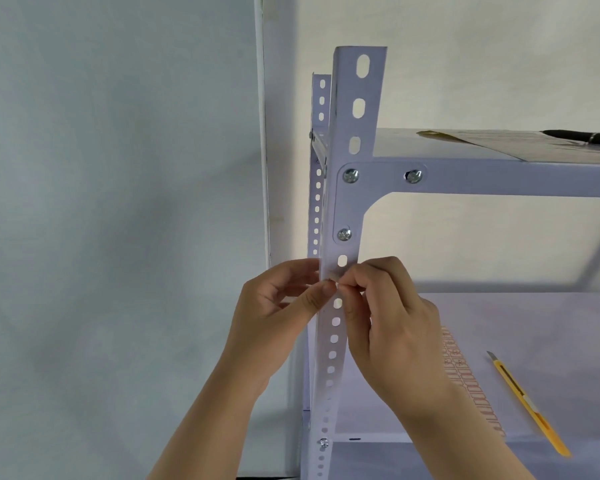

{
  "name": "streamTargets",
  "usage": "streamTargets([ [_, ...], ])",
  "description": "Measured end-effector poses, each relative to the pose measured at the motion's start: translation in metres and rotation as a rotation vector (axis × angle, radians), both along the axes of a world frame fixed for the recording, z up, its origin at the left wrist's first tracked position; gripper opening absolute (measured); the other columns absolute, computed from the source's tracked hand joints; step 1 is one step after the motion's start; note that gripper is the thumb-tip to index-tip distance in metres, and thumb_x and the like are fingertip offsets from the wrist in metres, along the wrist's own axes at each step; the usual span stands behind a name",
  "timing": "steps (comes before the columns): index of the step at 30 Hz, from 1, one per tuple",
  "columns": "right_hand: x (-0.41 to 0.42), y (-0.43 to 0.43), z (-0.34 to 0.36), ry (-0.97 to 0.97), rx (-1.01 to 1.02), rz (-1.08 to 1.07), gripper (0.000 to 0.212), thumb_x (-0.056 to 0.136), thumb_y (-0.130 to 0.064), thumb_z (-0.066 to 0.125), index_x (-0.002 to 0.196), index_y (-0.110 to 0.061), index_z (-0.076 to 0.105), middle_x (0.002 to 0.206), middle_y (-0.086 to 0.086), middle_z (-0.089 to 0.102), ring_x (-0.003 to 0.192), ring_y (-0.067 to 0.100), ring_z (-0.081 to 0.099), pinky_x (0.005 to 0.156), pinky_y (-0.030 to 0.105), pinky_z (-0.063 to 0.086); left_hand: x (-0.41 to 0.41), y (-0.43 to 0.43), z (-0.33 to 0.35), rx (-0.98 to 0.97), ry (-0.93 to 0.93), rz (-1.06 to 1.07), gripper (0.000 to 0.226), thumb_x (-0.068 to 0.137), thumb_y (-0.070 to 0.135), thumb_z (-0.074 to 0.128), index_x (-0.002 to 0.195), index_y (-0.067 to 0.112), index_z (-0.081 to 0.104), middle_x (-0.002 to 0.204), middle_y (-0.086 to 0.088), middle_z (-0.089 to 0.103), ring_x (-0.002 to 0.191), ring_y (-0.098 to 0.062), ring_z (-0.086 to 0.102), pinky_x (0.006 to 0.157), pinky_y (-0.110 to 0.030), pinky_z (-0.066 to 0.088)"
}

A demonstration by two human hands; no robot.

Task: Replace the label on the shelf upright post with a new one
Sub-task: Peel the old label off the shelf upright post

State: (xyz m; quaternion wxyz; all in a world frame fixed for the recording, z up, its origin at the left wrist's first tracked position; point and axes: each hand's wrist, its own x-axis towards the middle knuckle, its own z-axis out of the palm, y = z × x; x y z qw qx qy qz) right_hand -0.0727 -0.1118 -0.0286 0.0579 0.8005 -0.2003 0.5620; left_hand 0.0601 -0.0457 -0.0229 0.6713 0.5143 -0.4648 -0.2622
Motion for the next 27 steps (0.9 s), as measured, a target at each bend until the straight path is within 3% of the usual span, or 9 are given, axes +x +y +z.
streamTargets([
  [3, -0.001, 0.001, -0.002, -0.002, 0.012, 0.009, 0.023, 0.101, -0.020, 0.045, 0.091, -0.008, 0.061, 0.086, 0.008, 0.064, 0.052, 0.020, 0.050, 0.044, 0.021, 0.033, -0.003, 0.002, -0.004, -0.056, -0.131, 0.216, 0.043, 0.069, 0.040, 0.081, 0.106, 0.036, 0.061, 0.095, 0.013, 0.068, 0.085, -0.010, 0.067, 0.072, -0.024, 0.055],
  [5, -0.001, 0.002, -0.003, -0.005, 0.012, 0.017, 0.014, 0.100, -0.018, 0.046, 0.094, -0.010, 0.057, 0.087, 0.008, 0.064, 0.052, 0.020, 0.049, 0.043, 0.022, 0.034, -0.005, 0.003, -0.004, -0.156, -0.309, 0.329, 0.037, 0.072, 0.034, 0.080, 0.101, 0.038, 0.057, 0.095, 0.014, 0.064, 0.087, -0.014, 0.063, 0.070, -0.023, 0.052],
  [8, -0.003, 0.002, -0.004, 0.003, 0.012, 0.036, 0.008, 0.099, -0.016, 0.048, 0.097, -0.012, 0.055, 0.088, 0.008, 0.064, 0.053, 0.021, 0.052, 0.040, 0.025, 0.037, -0.007, 0.005, -0.002, -0.268, -0.573, 0.422, 0.025, 0.077, 0.018, 0.078, 0.098, 0.026, 0.066, 0.094, 0.010, 0.063, 0.084, -0.012, 0.061, 0.070, -0.019, 0.048],
  [11, -0.006, 0.004, -0.003, 0.020, 0.023, 0.039, 0.021, 0.102, -0.019, 0.044, 0.097, -0.010, 0.062, 0.089, 0.008, 0.066, 0.054, 0.020, 0.055, 0.041, 0.023, 0.036, -0.007, 0.006, 0.000, -0.333, -0.682, 0.464, 0.016, 0.077, 0.011, 0.077, 0.092, 0.015, 0.074, 0.089, 0.013, 0.061, 0.083, -0.009, 0.059, 0.074, -0.015, 0.045],
  [14, -0.007, 0.007, -0.003, 0.033, 0.039, 0.047, 0.020, 0.103, -0.022, 0.041, 0.098, -0.013, 0.058, 0.089, 0.006, 0.064, 0.056, 0.016, 0.050, 0.048, 0.018, 0.029, -0.006, 0.007, -0.002, -0.355, -0.745, 0.480, 0.007, 0.080, 0.017, 0.073, 0.085, 0.015, 0.077, 0.084, 0.003, 0.065, 0.081, -0.020, 0.062, 0.072, -0.026, 0.050],
  [19, -0.016, 0.020, 0.000, -0.066, 0.211, 0.234, 0.005, 0.096, -0.015, 0.053, 0.097, -0.015, 0.058, 0.092, 0.000, 0.059, 0.063, 0.005, 0.050, 0.049, 0.024, 0.044, -0.012, 0.015, 0.000, -0.392, -0.737, 0.445, 0.007, 0.082, 0.017, 0.074, 0.081, 0.011, 0.077, 0.088, 0.005, 0.072, 0.087, -0.018, 0.065, 0.077, -0.026, 0.052],
  [22, -0.027, 0.029, 0.012, -0.169, 0.430, 0.372, 0.007, 0.092, -0.011, 0.061, 0.090, -0.017, 0.065, 0.096, -0.006, 0.062, 0.070, 0.013, 0.063, 0.054, 0.025, 0.050, -0.019, 0.021, 0.006, -0.369, -0.634, 0.362, 0.007, 0.082, 0.020, 0.074, 0.084, 0.014, 0.078, 0.086, 0.009, 0.076, 0.087, -0.014, 0.070, 0.076, -0.027, 0.055],
  [27, -0.049, 0.041, 0.033, -0.268, 0.807, 0.502, 0.007, 0.081, -0.028, 0.068, 0.075, -0.025, 0.072, 0.054, 0.002, 0.063, 0.044, 0.021, 0.057, 0.047, 0.012, 0.046, -0.033, 0.029, 0.017, -0.247, -0.378, 0.204, 0.010, 0.079, 0.027, 0.073, 0.087, 0.030, 0.078, 0.080, 0.011, 0.077, 0.077, -0.016, 0.070, 0.073, -0.031, 0.056],
])
